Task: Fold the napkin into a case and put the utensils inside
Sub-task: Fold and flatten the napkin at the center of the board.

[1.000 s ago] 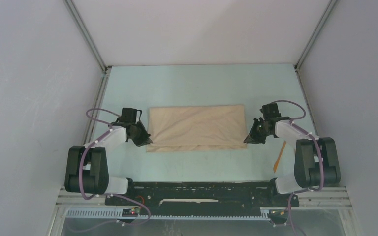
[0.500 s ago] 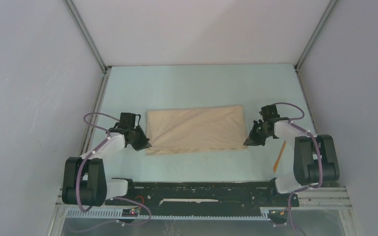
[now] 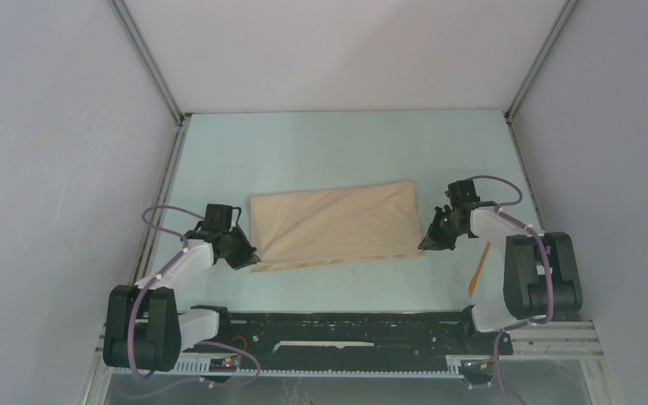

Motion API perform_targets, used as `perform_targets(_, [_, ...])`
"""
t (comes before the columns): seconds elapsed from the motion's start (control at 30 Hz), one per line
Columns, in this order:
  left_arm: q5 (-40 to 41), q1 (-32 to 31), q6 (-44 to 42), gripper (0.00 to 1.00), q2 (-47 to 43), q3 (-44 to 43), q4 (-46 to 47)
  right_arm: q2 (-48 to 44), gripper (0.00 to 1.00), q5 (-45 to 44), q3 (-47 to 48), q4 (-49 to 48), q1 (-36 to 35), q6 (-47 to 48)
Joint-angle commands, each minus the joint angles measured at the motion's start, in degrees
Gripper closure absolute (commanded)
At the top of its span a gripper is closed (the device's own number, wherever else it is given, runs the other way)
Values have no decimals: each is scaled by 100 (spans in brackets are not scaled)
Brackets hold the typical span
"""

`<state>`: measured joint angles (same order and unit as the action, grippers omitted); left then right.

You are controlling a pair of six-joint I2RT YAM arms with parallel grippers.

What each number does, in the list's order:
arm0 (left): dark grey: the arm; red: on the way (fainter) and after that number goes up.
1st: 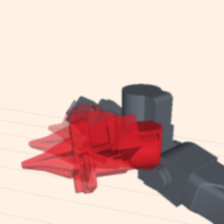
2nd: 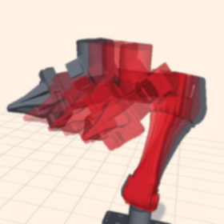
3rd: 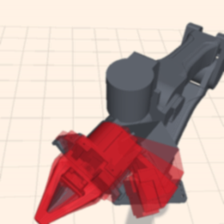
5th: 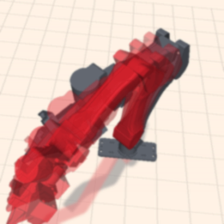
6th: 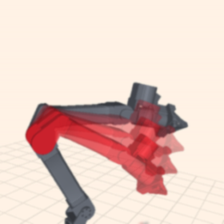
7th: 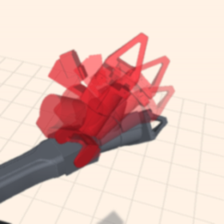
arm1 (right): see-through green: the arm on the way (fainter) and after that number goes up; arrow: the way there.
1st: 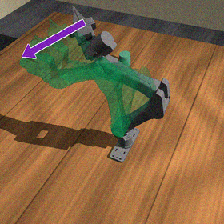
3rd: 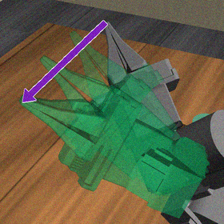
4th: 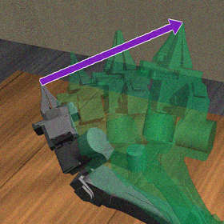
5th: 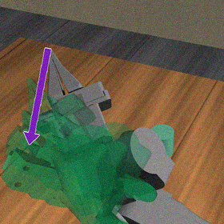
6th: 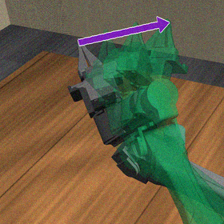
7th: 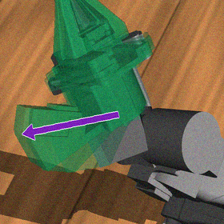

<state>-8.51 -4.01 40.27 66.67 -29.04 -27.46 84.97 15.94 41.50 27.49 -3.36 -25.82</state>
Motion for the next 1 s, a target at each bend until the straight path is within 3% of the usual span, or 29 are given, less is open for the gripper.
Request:
perform_targets(0.0, [265,-12,116,100,-58,61,-43,-222,100,-217,-37,61,46,85])
perform_targets(0.17, [327,-14,115,100,-87,122,-136,-391,100,-187,-43,148,28,71])
perform_targets(0.47, [411,-30,420,100,-1029,107,-684,-680,100,-108,-36,323,2,68])
perform_targets(0.97, [589,-266,854,100,-302,201,-785,-276,100,-181,-36,191,-177,25])
